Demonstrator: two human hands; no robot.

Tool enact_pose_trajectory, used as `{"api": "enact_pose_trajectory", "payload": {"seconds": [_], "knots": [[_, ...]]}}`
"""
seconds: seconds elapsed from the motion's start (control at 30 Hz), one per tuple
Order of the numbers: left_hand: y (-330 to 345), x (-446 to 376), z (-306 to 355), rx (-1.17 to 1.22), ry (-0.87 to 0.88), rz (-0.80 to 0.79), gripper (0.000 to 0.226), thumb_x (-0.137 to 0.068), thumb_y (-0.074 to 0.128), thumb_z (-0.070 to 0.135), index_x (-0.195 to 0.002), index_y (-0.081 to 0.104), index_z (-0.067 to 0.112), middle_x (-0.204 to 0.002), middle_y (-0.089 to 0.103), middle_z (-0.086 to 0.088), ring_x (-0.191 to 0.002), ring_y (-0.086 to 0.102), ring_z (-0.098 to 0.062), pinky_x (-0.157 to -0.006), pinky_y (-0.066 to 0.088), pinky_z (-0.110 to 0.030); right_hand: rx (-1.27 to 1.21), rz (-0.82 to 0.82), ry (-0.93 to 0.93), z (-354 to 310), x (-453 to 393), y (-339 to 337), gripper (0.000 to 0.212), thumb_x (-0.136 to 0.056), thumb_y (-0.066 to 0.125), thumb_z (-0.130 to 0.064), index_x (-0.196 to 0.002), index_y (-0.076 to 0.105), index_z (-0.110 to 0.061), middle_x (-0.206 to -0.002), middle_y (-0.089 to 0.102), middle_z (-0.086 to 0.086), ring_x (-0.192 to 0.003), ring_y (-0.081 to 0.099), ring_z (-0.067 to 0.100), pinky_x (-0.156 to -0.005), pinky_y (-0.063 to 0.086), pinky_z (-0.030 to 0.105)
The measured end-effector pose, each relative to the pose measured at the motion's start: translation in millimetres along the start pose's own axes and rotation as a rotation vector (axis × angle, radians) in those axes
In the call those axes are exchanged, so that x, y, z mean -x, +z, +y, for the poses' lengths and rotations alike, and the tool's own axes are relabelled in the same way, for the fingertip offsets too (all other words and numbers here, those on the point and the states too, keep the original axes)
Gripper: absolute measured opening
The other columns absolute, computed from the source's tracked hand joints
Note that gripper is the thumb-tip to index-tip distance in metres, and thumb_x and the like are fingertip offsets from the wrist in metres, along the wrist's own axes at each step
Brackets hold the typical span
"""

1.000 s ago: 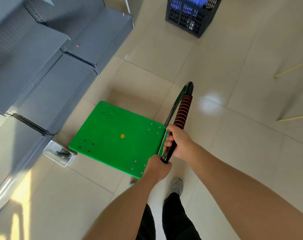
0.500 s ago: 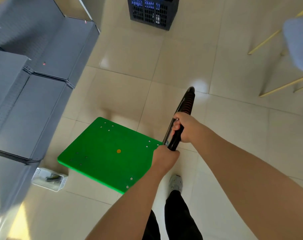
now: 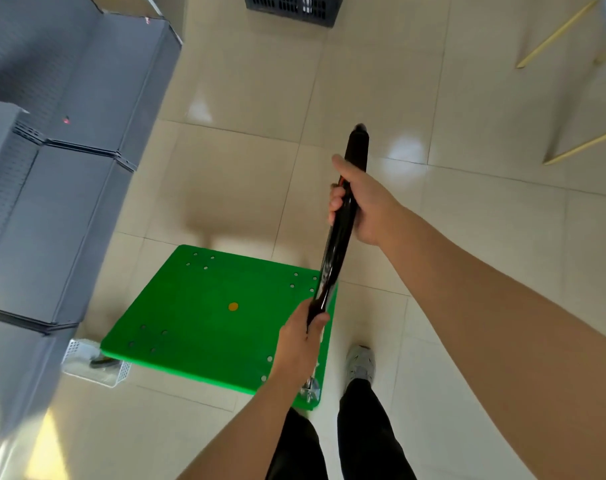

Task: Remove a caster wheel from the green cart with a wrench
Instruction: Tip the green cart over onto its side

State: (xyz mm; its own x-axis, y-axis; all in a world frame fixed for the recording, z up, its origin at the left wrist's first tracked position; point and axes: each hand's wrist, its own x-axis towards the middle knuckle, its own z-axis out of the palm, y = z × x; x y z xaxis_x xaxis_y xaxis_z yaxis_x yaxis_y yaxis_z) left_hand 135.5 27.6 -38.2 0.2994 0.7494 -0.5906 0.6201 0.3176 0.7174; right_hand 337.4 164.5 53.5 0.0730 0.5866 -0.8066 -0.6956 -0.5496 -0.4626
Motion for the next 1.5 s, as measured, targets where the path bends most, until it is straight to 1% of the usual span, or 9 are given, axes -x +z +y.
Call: {"api": "enact_pose_trajectory", "payload": {"seconds": [0.17,0.33,0.47,0.6,0.83,1.0,1.17,1.37,1.5], "knots": [[-20,-32,8,0.062,0.021,-0.078,0.028,-0.101,0.059,0.037,-0.128,0.064,0.028,-0.110,0.071,0.010,-0.104,0.065,-0.003,-0.081,0.048,-0.009,0.374,0.196,-0.245,22,-15,-32,0.058,-0.102,0.034,-0.061,-0.097,0.066,-0.012,-0.083,0.073,0.007,-0.074,0.071,0.022,-0.076,0.058,0.039],[-40,-72,27,0.098,0.065,-0.164,0.038,-0.099,0.063,0.039,-0.134,0.064,0.027,-0.118,0.073,0.009,-0.112,0.067,-0.004,-0.093,0.047,-0.015,0.741,0.145,-0.118,125,-29,-97,0.011,-0.099,0.052,-0.021,-0.105,0.063,-0.022,-0.117,0.068,0.013,-0.102,0.065,0.028,-0.091,0.050,0.045],[-41,-105,35,0.085,0.110,-0.148,0.040,-0.100,0.060,0.038,-0.136,0.063,0.023,-0.118,0.074,0.006,-0.113,0.067,-0.006,-0.108,0.048,-0.030,1.023,-0.059,0.127,212,-27,-120,0.055,-0.097,0.062,-0.035,-0.148,0.044,-0.024,-0.143,0.053,0.004,-0.120,0.058,0.022,-0.101,0.046,0.035],[-40,-125,40,-0.092,0.254,-0.160,0.056,-0.107,0.045,0.039,-0.159,0.029,0.027,-0.149,0.054,-0.001,-0.137,0.050,-0.012,-0.110,0.036,-0.018,1.174,0.077,0.068,253,-51,-111,0.050,-0.099,0.053,-0.051,-0.137,0.054,-0.020,-0.136,0.063,0.002,-0.119,0.062,0.020,-0.104,0.049,0.036],[-52,-118,-14,-0.341,0.361,-0.116,0.073,-0.104,0.038,0.054,-0.159,-0.008,0.041,-0.159,0.040,-0.002,-0.143,0.043,-0.018,-0.114,0.039,-0.039,1.082,0.220,-0.161,265,-86,-89,0.038,-0.103,0.049,-0.041,-0.130,0.054,-0.014,-0.109,0.070,0.008,-0.098,0.067,0.031,-0.075,0.047,0.033],[-72,-106,-115,-0.611,0.180,-0.161,0.073,-0.103,0.040,0.056,-0.162,0.006,0.030,-0.161,0.038,-0.007,-0.147,0.035,-0.024,-0.121,0.029,-0.039,0.970,0.391,-0.238,252,-115,-83,0.034,-0.104,0.047,-0.042,-0.110,0.055,-0.010,-0.079,0.061,0.001,-0.085,0.064,0.033,-0.067,0.038,0.032],[-90,-107,-202,-1.069,0.059,-0.376,0.088,-0.094,0.050,0.067,-0.162,0.006,0.033,-0.167,0.020,-0.003,-0.155,0.015,-0.026,-0.126,0.012,-0.051,0.877,0.487,-0.304,239,-144,-88,0.031,-0.103,0.049,-0.042,-0.116,0.055,-0.014,-0.090,0.068,0.008,-0.087,0.066,0.034,-0.073,0.047,0.036],[-104,-115,-251,-1.218,-0.005,-0.302,0.077,-0.099,0.058,0.021,-0.160,0.013,0.034,-0.166,0.018,-0.002,-0.154,0.015,-0.029,-0.125,0.010,-0.055,0.857,0.737,-0.695,267,-130,-72,0.046,-0.100,0.053,-0.013,-0.145,0.046,-0.009,-0.140,0.052,0.012,-0.129,0.050,0.024,-0.108,0.037,0.028],[-115,-114,-271,-1.272,0.095,-0.277,0.071,-0.099,0.058,0.025,-0.159,0.021,0.030,-0.163,0.027,-0.004,-0.150,0.026,-0.031,-0.123,0.014,-0.055,1.167,0.561,-0.887,328,-118,-49,0.045,-0.096,0.059,-0.009,-0.140,0.052,-0.006,-0.151,0.045,0.014,-0.143,0.036,0.026,-0.121,0.019,0.023]]}}
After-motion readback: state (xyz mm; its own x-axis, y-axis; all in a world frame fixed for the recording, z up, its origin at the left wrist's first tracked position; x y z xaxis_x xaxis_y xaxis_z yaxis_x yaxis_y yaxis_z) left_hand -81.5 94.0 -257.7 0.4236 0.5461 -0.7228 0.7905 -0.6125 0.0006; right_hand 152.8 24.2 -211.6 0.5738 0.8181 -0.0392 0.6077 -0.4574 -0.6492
